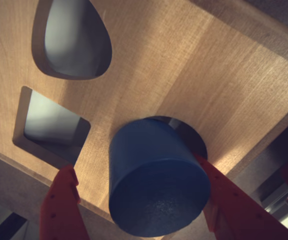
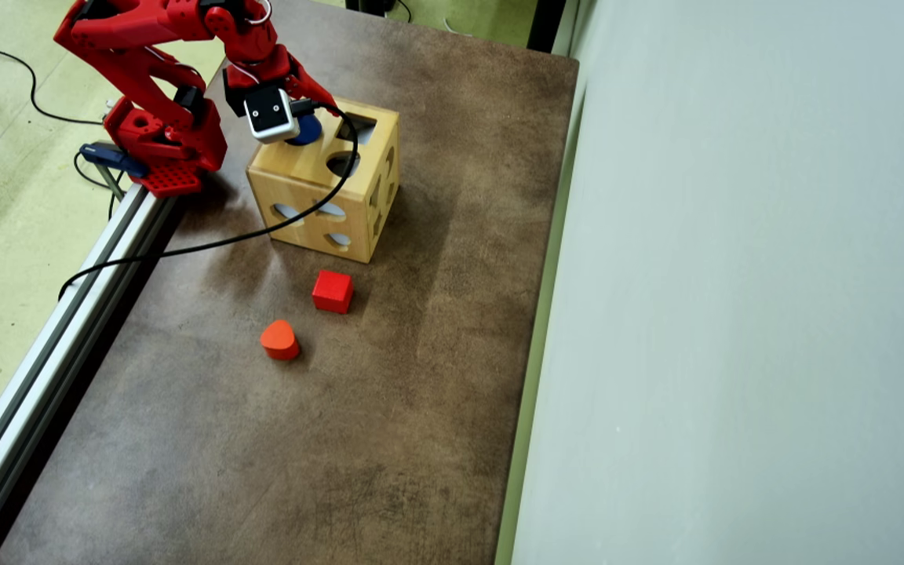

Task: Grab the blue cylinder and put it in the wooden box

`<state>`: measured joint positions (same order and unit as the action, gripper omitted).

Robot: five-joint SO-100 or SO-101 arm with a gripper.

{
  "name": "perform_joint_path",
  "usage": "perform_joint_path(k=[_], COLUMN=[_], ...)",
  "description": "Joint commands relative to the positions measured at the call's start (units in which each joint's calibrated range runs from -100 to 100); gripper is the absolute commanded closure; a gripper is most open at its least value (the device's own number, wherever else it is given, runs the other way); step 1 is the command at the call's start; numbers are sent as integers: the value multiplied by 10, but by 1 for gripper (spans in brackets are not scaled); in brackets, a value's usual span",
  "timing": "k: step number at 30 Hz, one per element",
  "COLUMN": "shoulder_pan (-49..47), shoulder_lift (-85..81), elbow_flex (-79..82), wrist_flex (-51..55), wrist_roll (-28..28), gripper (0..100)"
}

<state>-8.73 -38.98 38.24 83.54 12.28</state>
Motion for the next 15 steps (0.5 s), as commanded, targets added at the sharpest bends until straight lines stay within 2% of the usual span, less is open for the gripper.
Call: perform_joint_path(k=[1,6,15], shoulder_pan=[-5,-5,-6], shoulder_lift=[-11,-11,-54], elbow_flex=[-8,-9,-9], wrist_flex=[8,8,8], wrist_roll=[3,3,3], gripper=[72,81,89])
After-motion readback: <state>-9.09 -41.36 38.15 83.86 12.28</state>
